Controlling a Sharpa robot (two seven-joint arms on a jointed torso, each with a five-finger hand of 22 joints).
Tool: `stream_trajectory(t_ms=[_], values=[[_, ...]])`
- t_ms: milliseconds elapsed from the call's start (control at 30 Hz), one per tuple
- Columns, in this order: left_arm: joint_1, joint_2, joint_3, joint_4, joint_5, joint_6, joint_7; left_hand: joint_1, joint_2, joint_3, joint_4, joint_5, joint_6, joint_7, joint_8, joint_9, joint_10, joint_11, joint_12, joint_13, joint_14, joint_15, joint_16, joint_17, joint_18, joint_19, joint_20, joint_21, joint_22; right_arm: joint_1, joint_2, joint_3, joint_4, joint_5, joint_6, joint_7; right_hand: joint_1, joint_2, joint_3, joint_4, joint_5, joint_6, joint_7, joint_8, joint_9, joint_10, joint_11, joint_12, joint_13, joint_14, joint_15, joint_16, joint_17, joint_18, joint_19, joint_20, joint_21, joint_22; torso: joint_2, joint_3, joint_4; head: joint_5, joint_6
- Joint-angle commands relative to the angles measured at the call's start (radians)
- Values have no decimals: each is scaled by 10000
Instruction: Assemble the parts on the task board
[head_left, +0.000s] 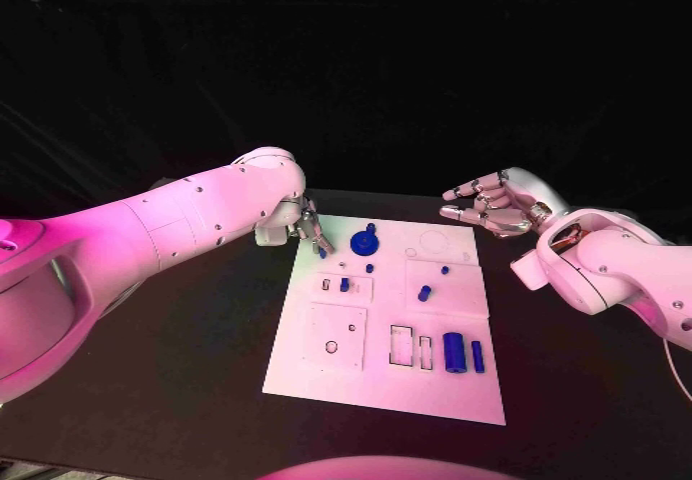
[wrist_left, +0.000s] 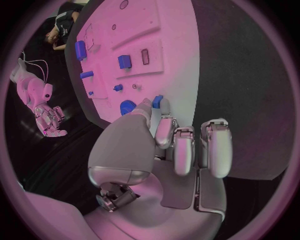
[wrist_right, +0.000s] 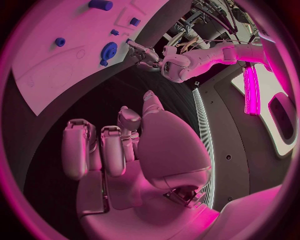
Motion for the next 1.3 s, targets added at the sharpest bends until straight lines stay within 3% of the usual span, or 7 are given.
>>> stream_trajectory(t_ms=[33,200,467,700,900,1033,1300], values=[[-1,47,0,-12,35,97,97,466,168,365,-220,53,-76,-85,-2,2,-6,-111,-30,-72,1062,-95,31,2634,-65,570,-103,-41,1722,-8,5,1,18,-35,144,101,-1,62,-18,-51,42,53,-10,9,15,-71,5,-53,-13,792,-81,-36,1633,65,-42,7,-49,-9,-3,-1,7,1,-6],[-5,72,-1,-38,130,-150,224,1173,246,1478,-755,99,-294,-18,-115,-26,-67,-80,-107,-119,1062,-96,31,2634,-51,542,-137,-87,1671,-9,2,1,16,-35,165,97,-1,62,-18,-51,42,53,-10,9,15,-71,5,-53,-13,792,-81,-36,1633,65,-42,7,-49,-9,-2,-1,0,4,-6],[-12,-22,-3,40,483,-860,647,237,-711,4562,-1294,225,-384,116,229,312,-6,4,-154,-201,1062,27,31,2634,-44,539,-51,-122,1664,-9,-9,1,10,-35,193,79,22,77,-22,-64,62,54,-10,9,15,-73,4,-51,-16,793,-82,-33,1638,64,-40,6,-50,-7,-13,6,0,-15,0],[-12,-523,-8,792,789,-1486,865,-102,-957,5230,-1577,379,-387,62,415,461,43,-6,-130,-200,1062,5,31,2634,-51,553,-53,-111,1690,-10,-37,-1,-4,-35,228,50,22,77,-22,-64,62,54,-10,9,15,-73,4,-51,-16,793,-82,-33,1638,64,-40,6,-50,-7,-24,15,22,-24,6],[-9,-1291,-29,2168,936,-2250,940,-328,-1110,5534,-1730,569,-329,26,515,524,122,-35,-46,-137,1062,-12,31,2634,-68,591,-72,-64,1758,-16,-40,-7,-28,-35,242,37,29,78,-23,-69,67,55,-10,9,15,-76,4,-58,-21,793,-83,-35,1636,64,-40,6,-50,-7,-56,45,78,1,-12],[-22,-1755,-145,3017,960,-2640,929,-437,-1188,5687,-1808,719,-272,7,556,542,165,-55,0,-99,1062,-26,31,2634,-81,618,-85,-29,1805,-38,-34,-13,-43,-32,253,32,41,81,-24,-76,82,57,-11,10,15,-75,2,-53,-19,794,-83,-33,1639,63,-38,5,-48,-3,-78,46,108,11,-50],[-388,-2490,-267,4209,342,-3174,927,-541,-1266,5832,-1891,872,-214,-10,590,552,206,-72,48,-57,1062,-40,31,2634,-96,649,-101,13,1861,-67,-54,-21,-48,-25,260,20,50,84,-26,-82,97,59,-12,11,15,-76,2,-55,-22,793,-84,-35,1638,63,-38,5,-48,-3,-129,45,164,-20,-123]])
